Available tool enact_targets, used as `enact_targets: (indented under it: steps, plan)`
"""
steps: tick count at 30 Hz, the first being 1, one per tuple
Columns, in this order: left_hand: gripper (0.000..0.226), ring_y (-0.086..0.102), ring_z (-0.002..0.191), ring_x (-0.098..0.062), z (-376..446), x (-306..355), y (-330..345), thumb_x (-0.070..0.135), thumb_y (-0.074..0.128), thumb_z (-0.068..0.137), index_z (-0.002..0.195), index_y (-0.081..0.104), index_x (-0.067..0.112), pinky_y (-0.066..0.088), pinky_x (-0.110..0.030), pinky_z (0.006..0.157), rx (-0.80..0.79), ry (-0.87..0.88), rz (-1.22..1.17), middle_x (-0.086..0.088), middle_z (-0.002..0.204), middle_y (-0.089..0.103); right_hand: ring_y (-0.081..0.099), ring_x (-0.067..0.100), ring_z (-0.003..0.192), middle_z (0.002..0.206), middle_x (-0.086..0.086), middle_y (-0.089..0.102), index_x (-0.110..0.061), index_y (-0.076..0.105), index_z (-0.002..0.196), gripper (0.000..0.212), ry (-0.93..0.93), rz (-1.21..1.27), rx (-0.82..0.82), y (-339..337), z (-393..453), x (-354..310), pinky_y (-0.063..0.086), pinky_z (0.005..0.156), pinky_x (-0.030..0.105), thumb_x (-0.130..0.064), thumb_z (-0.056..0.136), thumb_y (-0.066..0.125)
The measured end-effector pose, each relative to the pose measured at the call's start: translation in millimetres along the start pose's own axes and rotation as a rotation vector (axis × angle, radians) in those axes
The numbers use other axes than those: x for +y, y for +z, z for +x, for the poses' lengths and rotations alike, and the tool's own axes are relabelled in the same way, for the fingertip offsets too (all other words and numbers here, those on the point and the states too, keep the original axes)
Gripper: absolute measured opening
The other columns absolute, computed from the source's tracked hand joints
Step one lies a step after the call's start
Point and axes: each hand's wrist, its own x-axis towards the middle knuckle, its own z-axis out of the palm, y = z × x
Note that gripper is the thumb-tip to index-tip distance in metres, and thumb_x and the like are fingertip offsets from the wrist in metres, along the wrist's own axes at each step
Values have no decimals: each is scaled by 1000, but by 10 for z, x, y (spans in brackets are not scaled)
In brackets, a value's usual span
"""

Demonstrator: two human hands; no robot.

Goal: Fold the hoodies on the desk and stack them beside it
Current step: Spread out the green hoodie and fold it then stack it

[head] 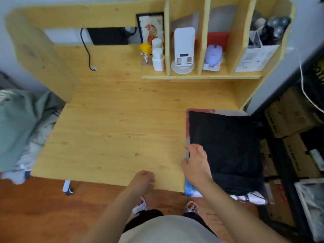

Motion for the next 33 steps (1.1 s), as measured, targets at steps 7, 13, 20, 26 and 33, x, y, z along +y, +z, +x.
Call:
enact_targets:
  steps: [7, 13, 20, 26, 33]
  plan:
    - [22, 73, 94, -26, -63, -467, -1378, 27, 56, 103, 116, 65, 12, 53, -36, 84, 105, -12, -263, -10, 111, 72, 41, 21, 133, 146, -1, 35, -22, 48, 142, 43, -94, -160, -297, 925, 114, -1182, 42, 103, 32, -18, 99, 49]
    - [21, 73, 94, -23, 113, -794, -3078, 29, 56, 104, 116, 66, 15, 58, -34, 81, 108, 59, -352, -7, 111, 73, 50, 22, 125, 142, 1, 43, -23, 52, 137, 36, -198, -197, -311, 2116, 488, -2830, 44, 97, 35, -23, 101, 47]
    - [16, 65, 80, -19, 188, -1146, -5370, 14, 62, 97, 112, 65, 15, 50, -35, 75, 448, 136, -219, -11, 106, 71, 56, 20, 111, 142, 2, 45, -22, 51, 138, 36, -213, -52, -475, 3526, 188, -4573, 48, 92, 35, -25, 102, 50]
    - [88, 36, 141, -38, 542, -1279, -6764, 37, 75, 90, 158, 23, 15, 35, -47, 115, 814, 191, 257, -18, 156, 29, 54, 19, 123, 140, 1, 51, -22, 55, 132, 32, -160, -44, -408, 3839, 241, -5154, 46, 97, 34, -21, 100, 53]
    - [61, 65, 101, -31, 936, -1065, -7417, 44, 74, 88, 132, 55, 8, 53, -44, 92, 542, 22, 232, -18, 127, 65, 54, 20, 121, 141, 2, 53, -18, 53, 138, 37, -108, -34, -370, 3977, 235, -5406, 46, 97, 34, -24, 101, 53]
